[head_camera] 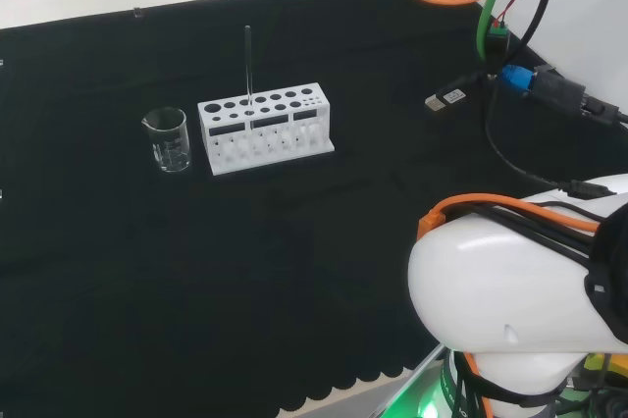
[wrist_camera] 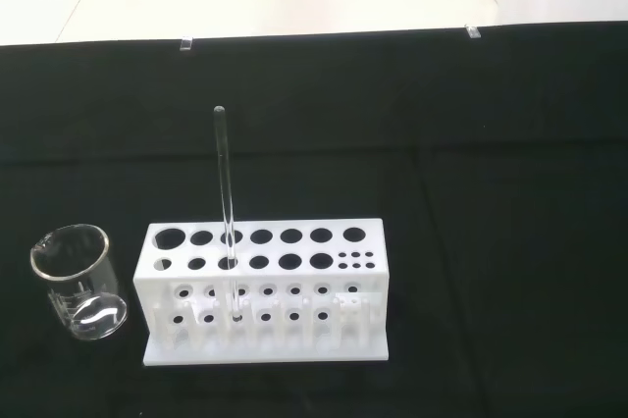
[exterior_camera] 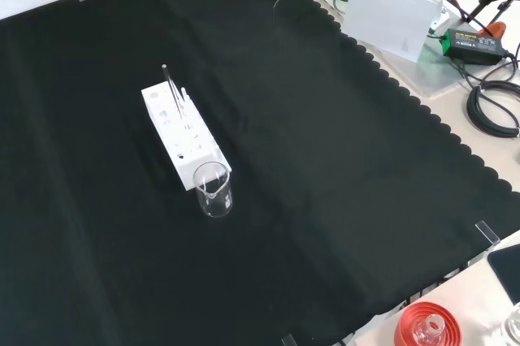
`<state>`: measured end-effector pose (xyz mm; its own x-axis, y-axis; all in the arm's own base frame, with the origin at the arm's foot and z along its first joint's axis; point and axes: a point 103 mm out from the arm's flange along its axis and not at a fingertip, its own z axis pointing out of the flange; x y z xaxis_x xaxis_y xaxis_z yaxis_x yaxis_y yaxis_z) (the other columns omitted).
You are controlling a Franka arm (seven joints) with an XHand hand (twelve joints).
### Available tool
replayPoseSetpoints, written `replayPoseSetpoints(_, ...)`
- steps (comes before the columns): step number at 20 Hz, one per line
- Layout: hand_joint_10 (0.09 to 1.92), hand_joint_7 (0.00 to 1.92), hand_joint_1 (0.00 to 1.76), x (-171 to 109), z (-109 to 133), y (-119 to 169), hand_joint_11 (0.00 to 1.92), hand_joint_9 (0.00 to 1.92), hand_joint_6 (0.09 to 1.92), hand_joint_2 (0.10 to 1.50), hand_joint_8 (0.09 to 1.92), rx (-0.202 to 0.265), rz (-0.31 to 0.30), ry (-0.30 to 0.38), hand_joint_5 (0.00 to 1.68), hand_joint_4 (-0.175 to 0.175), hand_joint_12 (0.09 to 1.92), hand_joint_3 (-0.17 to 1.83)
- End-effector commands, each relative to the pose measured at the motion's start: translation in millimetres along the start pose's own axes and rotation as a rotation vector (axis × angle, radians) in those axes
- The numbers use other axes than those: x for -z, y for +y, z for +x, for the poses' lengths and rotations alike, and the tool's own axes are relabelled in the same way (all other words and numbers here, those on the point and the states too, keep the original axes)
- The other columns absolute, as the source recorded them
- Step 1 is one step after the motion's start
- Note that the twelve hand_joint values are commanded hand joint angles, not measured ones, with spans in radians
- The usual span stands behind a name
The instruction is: Take the glass rod from the white test tube rack.
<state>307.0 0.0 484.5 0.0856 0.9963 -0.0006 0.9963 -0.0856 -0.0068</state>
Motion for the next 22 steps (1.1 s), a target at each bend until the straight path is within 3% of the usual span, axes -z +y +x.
replayPoseSetpoints(1,0.54,0.37,0.72,10.1,-78.6,-84.7,0.46,0.6,0.19,0.84,0.68,-0.134,-0.109,-0.007,0.39,-0.144,1.18,0.41)
replayPoseSetpoints(3,0.72,0.17,0.61,11.1,-87.1,-93.1,0.22,0.34,0.09,0.87,0.73,-0.143,-0.121,-0.007,0.28,-0.139,1.36,0.37)
replayPoseSetpoints(5,0.8,0.12,0.59,10.9,-87.1,-94.0,0.15,0.27,0.09,0.87,0.75,-0.14,-0.122,-0.008,0.26,-0.139,1.41,0.36)
replayPoseSetpoints(11,0.84,0.11,0.58,6.1,-85.8,-92.1,0.14,0.25,0.09,0.87,0.76,-0.132,-0.109,-0.01,0.25,-0.139,1.43,0.36)
replayPoseSetpoints(14,0.85,0.11,0.58,3.3,-65.0,-87.4,0.15,0.26,0.09,0.87,0.77,-0.126,-0.103,-0.029,0.26,-0.14,1.43,0.37)
replayPoseSetpoints(22,0.85,0.11,0.58,1.7,-63.3,-86.0,0.18,0.28,0.09,0.87,0.78,-0.135,-0.096,-0.029,0.26,-0.142,1.42,0.37)
